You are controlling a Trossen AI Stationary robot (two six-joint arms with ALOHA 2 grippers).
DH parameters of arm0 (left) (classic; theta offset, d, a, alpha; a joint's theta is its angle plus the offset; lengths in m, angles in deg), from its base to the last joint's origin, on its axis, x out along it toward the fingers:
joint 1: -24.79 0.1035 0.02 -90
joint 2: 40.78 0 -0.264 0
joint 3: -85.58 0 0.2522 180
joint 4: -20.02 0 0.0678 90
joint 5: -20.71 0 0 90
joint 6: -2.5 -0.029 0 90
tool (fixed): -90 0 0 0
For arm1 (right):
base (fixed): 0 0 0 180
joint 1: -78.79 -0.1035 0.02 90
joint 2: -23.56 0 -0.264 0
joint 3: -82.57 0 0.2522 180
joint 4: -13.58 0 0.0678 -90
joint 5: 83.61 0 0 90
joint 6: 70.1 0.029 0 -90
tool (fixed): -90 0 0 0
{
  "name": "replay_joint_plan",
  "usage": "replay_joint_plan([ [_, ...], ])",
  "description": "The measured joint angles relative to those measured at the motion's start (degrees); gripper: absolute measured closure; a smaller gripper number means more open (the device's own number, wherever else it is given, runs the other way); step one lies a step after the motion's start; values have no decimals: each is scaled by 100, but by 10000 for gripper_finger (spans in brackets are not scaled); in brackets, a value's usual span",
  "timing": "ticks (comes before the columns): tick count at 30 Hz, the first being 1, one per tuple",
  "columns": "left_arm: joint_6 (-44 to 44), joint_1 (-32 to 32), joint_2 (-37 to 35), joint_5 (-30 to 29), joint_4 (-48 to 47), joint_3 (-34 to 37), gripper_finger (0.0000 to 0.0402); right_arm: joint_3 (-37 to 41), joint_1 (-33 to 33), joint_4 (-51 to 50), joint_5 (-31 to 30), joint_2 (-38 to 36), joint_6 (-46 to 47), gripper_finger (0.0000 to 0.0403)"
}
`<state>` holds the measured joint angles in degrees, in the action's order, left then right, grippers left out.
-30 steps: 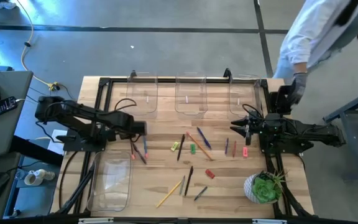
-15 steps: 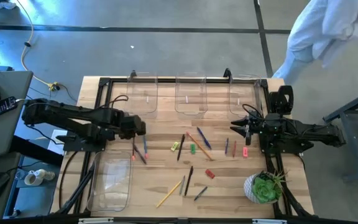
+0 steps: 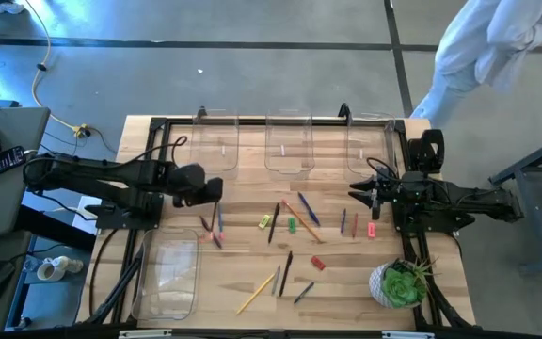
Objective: Sort crayons/erasers/pens/pencils in bins
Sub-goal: Put the brown pencil into the top left transparent bin
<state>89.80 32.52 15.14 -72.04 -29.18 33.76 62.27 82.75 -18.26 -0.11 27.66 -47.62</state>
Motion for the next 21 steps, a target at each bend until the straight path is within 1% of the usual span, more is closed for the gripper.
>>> replay_joint_plan([
  [7, -517, 158, 0, -615, 917, 0, 390, 0, 0, -11, 2, 0, 0, 263],
  [11, -1029, 459, 0, -746, 1496, 0, 390, 0, 0, -11, 1, 0, 0, 263],
  [15, -1630, 899, 0, -828, 2078, 0, 390, 0, 0, -11, 2, 0, 0, 263],
  [21, -2587, 1836, 0, -845, 2640, 0, 390, 0, 0, -12, 1, 0, 0, 263],
])
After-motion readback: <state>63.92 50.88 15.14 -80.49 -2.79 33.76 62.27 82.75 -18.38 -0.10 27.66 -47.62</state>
